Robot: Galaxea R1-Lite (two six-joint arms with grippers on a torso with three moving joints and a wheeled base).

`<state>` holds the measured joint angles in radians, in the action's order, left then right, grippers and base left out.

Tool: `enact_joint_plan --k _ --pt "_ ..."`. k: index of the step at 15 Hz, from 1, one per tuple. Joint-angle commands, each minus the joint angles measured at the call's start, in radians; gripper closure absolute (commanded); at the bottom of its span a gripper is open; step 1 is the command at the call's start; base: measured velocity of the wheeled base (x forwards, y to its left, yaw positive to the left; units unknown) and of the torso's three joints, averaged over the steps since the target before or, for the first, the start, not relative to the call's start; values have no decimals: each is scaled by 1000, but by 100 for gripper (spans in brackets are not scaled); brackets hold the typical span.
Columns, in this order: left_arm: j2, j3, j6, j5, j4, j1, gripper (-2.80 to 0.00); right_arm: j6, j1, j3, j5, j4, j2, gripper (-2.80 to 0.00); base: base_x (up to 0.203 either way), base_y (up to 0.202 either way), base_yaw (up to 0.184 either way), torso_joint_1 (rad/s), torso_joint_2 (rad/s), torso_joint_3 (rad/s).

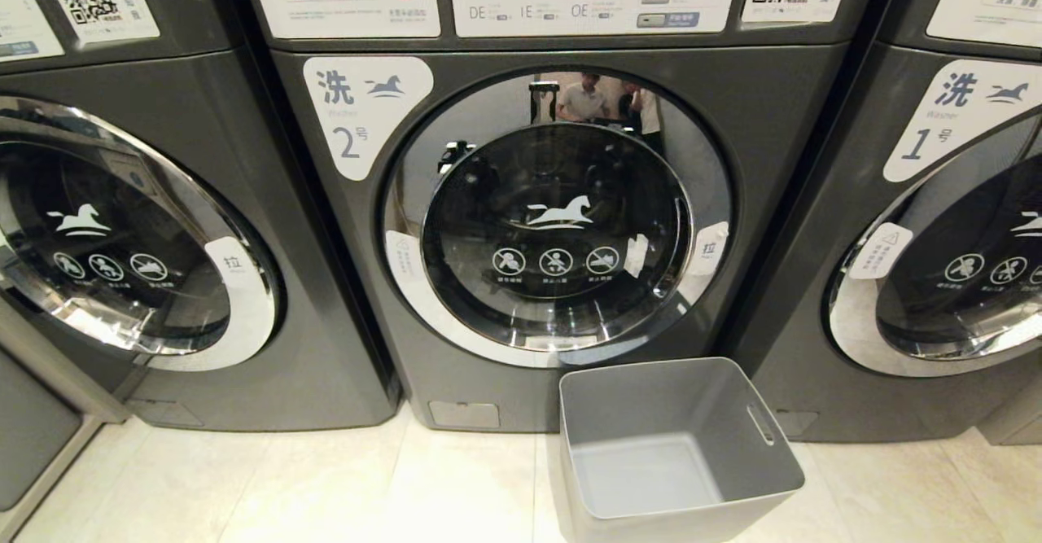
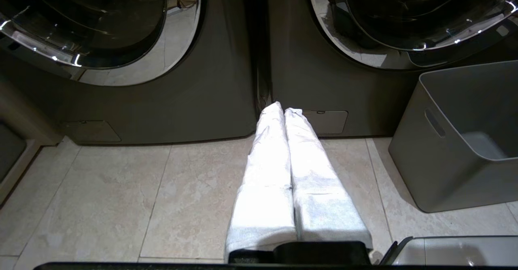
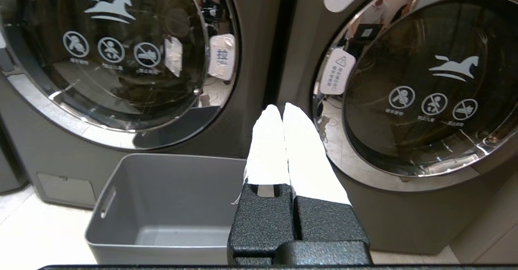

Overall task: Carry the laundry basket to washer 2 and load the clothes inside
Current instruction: Press the washing machine switch

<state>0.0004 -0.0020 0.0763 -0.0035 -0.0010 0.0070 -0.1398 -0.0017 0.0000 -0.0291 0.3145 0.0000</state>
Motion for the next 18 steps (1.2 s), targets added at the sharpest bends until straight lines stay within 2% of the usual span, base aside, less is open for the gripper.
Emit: enact_joint_plan --k 1,18 --pt "-2 2 11 -1 2 1 0 -1 0 40 0 2 2 0 1 -172 0 2 2 -2" --pt "-1 2 13 -1 6 1 0 0 0 40 0 2 2 0 0 -195 1 3 1 2"
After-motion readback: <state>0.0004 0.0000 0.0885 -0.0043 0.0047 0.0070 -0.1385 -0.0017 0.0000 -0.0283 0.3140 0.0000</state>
